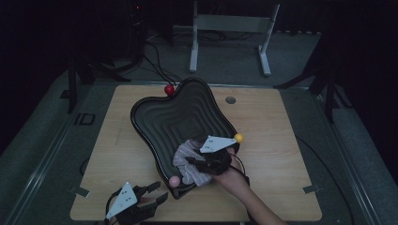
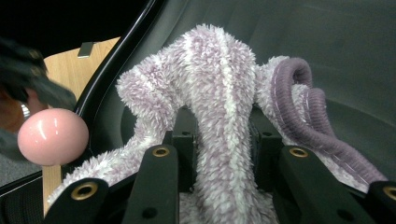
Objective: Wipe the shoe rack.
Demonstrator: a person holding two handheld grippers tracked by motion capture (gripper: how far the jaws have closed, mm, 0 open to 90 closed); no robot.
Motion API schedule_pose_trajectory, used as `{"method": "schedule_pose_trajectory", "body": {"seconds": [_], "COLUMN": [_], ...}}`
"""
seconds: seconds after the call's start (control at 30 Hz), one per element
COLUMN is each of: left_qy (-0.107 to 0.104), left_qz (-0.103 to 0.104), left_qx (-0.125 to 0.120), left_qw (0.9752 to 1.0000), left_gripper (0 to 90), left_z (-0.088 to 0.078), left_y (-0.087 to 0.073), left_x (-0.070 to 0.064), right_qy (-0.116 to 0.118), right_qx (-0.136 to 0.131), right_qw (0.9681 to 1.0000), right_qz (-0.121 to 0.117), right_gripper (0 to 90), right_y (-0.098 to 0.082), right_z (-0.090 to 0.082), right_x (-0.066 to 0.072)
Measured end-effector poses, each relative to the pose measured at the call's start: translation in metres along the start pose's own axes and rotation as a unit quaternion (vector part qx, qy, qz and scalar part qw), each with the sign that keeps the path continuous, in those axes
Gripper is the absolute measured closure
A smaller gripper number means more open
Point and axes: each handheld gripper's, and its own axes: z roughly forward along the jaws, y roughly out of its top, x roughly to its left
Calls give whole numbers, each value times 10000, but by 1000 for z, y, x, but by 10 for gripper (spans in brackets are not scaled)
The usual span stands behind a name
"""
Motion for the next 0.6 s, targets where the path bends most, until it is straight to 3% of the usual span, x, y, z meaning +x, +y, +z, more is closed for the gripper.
{"method": "schedule_pose_trajectory", "body": {"seconds": [0.13,0.33,0.5,0.6], "left_qy": [-133,-124,-126,-11], "left_qz": [41,178,162,182], "left_qx": [180,363,362,339], "left_qw": [9997,9991,9991,9993], "left_gripper": [534,589,626,676], "left_z": [12,29,37,40], "left_y": [-4,-3,-2,-1], "left_x": [-1,-5,-8,-9], "right_qy": [0,14,0,0], "right_qx": [4,-53,-34,-27], "right_qw": [10000,10000,10000,10000], "right_qz": [4,33,24,29], "right_gripper": [695,694,694,694], "right_y": [0,-1,0,0], "right_z": [0,0,0,0], "right_x": [0,0,0,0]}}
